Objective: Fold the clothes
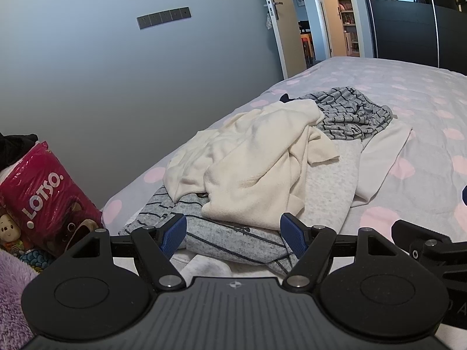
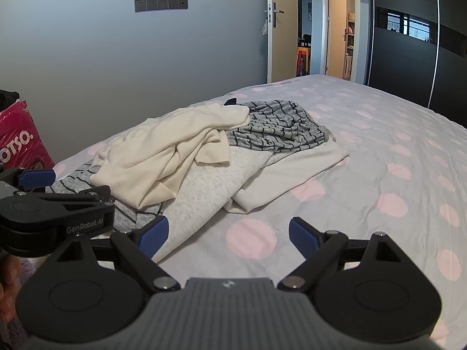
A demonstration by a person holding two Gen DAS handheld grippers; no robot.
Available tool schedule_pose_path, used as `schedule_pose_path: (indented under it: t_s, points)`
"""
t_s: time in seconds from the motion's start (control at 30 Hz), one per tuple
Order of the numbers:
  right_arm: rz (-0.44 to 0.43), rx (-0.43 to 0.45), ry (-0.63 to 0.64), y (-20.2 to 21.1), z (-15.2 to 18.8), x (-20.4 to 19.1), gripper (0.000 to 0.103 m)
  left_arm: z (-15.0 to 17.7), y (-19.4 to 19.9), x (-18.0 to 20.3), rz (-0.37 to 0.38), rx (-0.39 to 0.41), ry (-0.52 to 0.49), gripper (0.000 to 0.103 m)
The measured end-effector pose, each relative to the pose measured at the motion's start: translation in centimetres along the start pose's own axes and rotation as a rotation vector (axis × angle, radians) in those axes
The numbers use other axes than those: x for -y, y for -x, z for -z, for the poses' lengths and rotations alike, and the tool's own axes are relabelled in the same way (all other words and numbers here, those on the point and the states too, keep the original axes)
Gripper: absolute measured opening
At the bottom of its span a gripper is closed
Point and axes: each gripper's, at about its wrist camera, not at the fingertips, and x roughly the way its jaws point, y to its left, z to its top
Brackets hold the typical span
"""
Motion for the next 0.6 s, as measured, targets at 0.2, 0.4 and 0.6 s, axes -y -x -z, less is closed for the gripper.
schedule_pose_path:
  t_s: [0.2,0.4,0.6]
  points:
    - [-0.007,0.005,-0.004,0.05,0.0,0.0,0.091,0.08,-0.19,0.03,0.002,-0.013,-0.003,0.07]
    - [-0.012,-0.002,-0.002,-0.33,0.07,-0.11,0.091,0.19,-0.43,-0.05,0.005,-0.026,-0.005,0.07]
    - [-0.011,-0.006,0.002,-0.53,0.13,-0.18,0.091,0.34,-0.75,-0.22,0.009,-0.036,-0.006,0.07]
